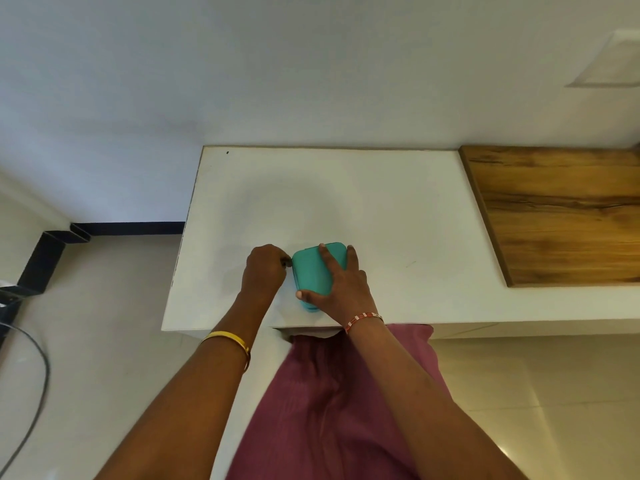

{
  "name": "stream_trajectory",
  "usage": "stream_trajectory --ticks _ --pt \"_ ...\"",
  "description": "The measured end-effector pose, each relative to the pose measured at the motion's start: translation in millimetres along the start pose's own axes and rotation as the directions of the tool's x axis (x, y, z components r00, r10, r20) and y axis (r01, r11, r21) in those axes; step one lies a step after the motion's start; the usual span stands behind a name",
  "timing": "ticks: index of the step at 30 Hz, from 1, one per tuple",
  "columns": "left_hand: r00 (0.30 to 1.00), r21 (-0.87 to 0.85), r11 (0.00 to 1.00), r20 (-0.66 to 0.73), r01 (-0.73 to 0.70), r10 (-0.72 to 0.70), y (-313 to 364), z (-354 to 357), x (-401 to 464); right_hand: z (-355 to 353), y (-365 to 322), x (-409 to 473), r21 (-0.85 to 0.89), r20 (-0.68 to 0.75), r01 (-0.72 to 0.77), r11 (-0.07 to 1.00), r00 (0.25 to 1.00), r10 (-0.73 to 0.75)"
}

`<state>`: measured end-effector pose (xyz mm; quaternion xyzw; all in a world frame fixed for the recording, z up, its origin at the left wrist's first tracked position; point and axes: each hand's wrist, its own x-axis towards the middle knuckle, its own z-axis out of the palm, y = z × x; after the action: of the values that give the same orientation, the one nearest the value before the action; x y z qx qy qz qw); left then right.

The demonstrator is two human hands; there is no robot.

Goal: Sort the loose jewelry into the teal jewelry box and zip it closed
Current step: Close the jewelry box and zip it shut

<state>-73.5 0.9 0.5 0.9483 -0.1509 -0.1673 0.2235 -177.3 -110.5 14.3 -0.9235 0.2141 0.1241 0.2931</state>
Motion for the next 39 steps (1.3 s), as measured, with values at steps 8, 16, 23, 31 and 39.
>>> stream_trajectory --ticks 8,16,23,31,39 --pt "0.998 0.049 0.997 -0.016 -0.059 0.060 -4.2 4.1 -5.9 1.8 0.7 0.8 -0.005 -0.002 0.003 1.000 1.000 -0.003" --pt "0.995 0.056 0.995 -0.057 -0.083 0.086 -8.2 5.8 -14.9 2.0 -0.7 -2.9 -0.011 0.006 0.006 1.000 1.000 -0.006" --pt "0.994 -0.208 0.978 -0.105 -0.034 0.012 -7.0 11.3 -24.5 1.6 -8.6 -8.4 -0.166 0.016 0.030 0.986 0.999 -0.028" --pt "0.997 -0.330 0.944 -0.073 0.014 -0.040 -12.1 10.7 -21.7 -23.8 -21.8 -2.9 -0.275 0.001 0.077 0.958 0.997 -0.079" --pt "0.993 -0.434 0.896 -0.022 0.097 -0.118 -11.7 10.7 -13.6 -59.6 -36.9 28.8 -0.180 0.000 0.074 0.981 0.997 -0.075"
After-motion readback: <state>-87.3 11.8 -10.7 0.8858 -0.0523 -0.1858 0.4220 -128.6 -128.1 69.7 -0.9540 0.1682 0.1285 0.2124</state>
